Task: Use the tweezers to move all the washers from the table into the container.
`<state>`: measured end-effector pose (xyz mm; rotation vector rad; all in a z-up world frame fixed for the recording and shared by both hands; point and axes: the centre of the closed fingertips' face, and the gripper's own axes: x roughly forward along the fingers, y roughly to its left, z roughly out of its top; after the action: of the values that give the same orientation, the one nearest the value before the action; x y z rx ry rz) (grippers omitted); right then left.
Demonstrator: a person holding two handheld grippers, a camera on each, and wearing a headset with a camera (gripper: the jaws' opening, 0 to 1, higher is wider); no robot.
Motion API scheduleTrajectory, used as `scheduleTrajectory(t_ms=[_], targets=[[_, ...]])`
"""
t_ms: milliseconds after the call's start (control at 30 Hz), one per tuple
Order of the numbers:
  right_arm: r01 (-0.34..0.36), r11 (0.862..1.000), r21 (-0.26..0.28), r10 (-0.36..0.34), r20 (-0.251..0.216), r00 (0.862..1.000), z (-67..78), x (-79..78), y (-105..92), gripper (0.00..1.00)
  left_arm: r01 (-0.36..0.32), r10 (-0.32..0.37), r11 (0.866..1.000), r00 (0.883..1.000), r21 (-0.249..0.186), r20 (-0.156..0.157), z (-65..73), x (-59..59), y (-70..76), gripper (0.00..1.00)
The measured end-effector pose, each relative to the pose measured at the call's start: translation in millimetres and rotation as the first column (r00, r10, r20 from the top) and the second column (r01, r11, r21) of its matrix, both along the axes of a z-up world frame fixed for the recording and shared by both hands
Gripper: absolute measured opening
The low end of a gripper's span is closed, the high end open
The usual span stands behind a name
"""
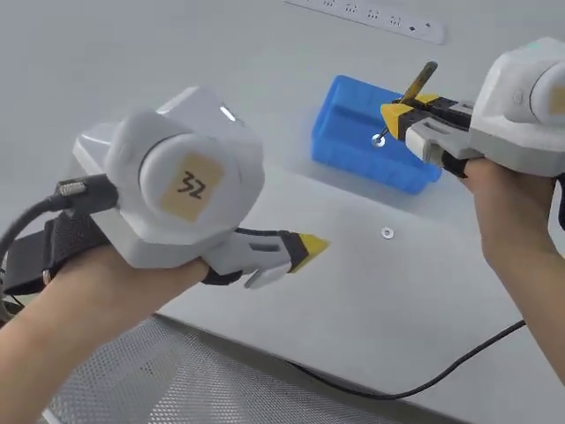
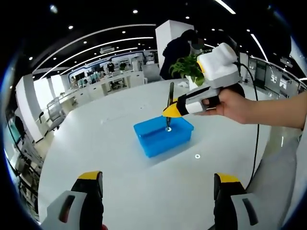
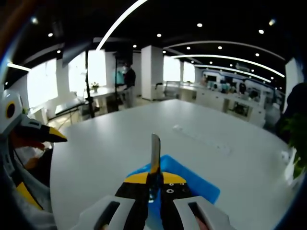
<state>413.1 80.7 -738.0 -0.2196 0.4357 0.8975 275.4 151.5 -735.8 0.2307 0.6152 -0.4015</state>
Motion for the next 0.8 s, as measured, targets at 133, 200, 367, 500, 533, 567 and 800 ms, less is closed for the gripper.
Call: scheduleTrajectory(t_ms=[133,200,367,500,533,567,800], targets=[[0.007,1.0,-0.005,-0.007,-0.003,1.0,-9.1,13.3,3.9,0.04,0.0,0.0,1.0,1.0,0.007,-0.006,-2.5,0.6,1.4,0.99],[0.008,1.0,-0.012,-0.008,-0.006,1.0,-13.3,16.1,5.4,0.04,-0.004,0.004,1.0,1.0,-0.004,-0.011,-3.0,0.6,1.6,0.99],[0.001,1.0,-0.027,-0.002,-0.025,1.0,-27.6,21.3,10.1,0.04,-0.01,0.01,1.0,1.0,-0.014,-0.01,-4.2,-1.4,2.7,0.99],[-0.001,0.999,-0.037,0.0,-0.044,0.999,-39.8,23.8,10.0,0.04,-0.01,0.01,1.0,1.0,-0.005,-0.022,-7.1,-3.1,3.3,0.99],[0.001,0.999,-0.036,-0.003,-0.052,0.999,-41.5,23.2,9.6,0.04,-0.009,0.009,1.0,1.0,-0.003,-0.024,-7.5,-3.2,3.4,0.99],[0.002,0.999,-0.036,-0.004,-0.056,0.998,-42.8,21.8,9.5,0.04,-0.008,0.008,1.0,1.0,-0.001,-0.025,-7.8,-3.3,3.5,0.99],[0.012,0.999,-0.052,-0.015,-0.076,0.997,-55.6,22.4,4.7,0.04,-0.001,0.001,1.0,0.999,-0.004,-0.042,-10.8,-4.8,0.5,0.99]])
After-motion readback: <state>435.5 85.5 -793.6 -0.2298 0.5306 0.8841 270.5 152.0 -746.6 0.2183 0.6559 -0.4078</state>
